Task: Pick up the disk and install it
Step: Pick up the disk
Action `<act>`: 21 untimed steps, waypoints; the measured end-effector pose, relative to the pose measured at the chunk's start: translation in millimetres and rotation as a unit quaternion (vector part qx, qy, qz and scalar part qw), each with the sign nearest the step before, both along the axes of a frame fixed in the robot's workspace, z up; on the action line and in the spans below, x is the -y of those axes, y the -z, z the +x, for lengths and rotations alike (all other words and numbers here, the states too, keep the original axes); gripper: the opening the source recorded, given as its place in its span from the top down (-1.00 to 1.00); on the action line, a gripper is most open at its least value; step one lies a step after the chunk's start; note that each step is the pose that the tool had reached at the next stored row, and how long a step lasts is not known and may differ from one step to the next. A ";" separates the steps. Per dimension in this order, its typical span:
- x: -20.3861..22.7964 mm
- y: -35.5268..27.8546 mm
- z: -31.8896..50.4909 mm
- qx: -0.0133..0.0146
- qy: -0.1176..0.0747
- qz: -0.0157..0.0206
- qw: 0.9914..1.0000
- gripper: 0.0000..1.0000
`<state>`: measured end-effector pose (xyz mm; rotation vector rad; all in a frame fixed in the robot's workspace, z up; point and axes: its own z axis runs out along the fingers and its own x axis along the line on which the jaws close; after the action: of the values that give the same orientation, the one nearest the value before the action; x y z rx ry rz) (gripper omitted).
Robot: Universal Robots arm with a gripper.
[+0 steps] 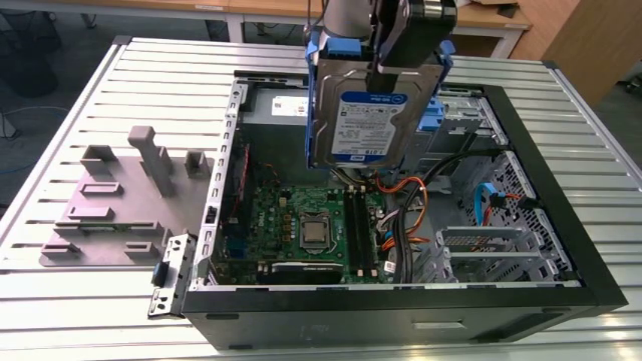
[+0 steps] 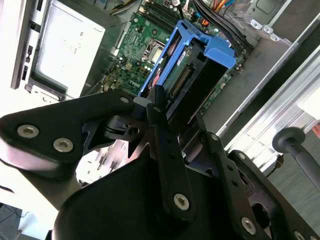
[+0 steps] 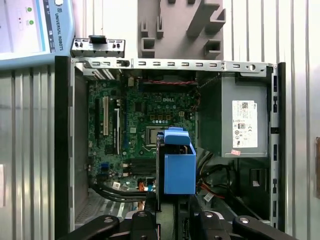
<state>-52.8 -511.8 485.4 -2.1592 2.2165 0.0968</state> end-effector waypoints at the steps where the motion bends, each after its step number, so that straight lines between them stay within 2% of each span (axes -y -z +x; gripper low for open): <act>1: 2.0 0.6 0.0 0.000 0.000 0.000 1.000 0.30; 8: 16.9 4.8 0.0 0.000 0.000 0.000 1.000 0.30; 10: 19.9 5.7 0.0 0.000 0.000 0.000 1.000 0.30; 17: 25.3 8.4 1.1 0.000 0.000 0.000 1.000 0.30; 21: 27.1 9.8 5.3 0.000 0.000 0.000 1.000 0.30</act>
<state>-47.5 -538.8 475.6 -2.1593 2.2165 0.0967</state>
